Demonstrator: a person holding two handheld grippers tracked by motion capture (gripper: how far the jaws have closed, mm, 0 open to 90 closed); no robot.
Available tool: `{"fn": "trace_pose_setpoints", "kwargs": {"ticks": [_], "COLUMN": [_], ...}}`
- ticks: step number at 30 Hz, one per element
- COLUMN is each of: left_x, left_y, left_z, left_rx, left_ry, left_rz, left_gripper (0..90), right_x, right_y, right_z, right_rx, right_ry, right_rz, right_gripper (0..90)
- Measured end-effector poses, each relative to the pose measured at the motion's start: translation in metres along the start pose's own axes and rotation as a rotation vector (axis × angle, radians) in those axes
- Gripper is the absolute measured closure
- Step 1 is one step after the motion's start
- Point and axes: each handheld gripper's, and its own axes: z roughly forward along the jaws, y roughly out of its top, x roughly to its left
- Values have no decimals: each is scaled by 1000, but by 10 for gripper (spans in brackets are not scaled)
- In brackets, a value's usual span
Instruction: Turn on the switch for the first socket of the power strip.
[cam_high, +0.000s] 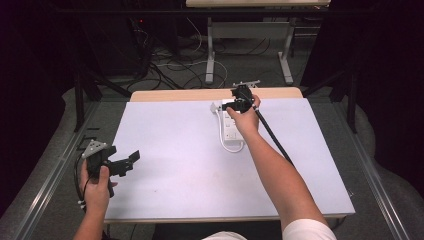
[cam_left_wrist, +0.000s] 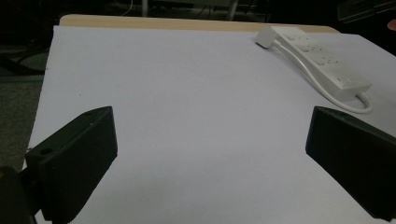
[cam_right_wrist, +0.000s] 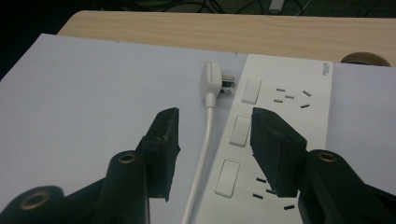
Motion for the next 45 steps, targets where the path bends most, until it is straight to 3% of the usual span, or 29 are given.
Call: {"fn": "trace_pose_setpoints", "kwargs": {"ticks": [17, 31, 36, 45], "left_x": [0, -1, -1, -2], "left_y": [-1, -1, -1, -2], "left_z": [1, 2, 2, 3], "left_rx": [4, 7, 12, 16], "left_ry": [0, 0, -1, -1], "left_rz": [5, 8, 6, 10], "left_gripper": [21, 22, 23, 22], "right_x": [-2, -1, -7, -13], "right_y": [-5, -12, -18, -23], "right_z": [9, 19, 22, 25], "right_rx": [41, 99, 108, 138], "right_ry": [15, 0, -5, -9], "right_rz": [25, -15, -4, 4], "right_gripper": [680, 813, 875, 900]}}
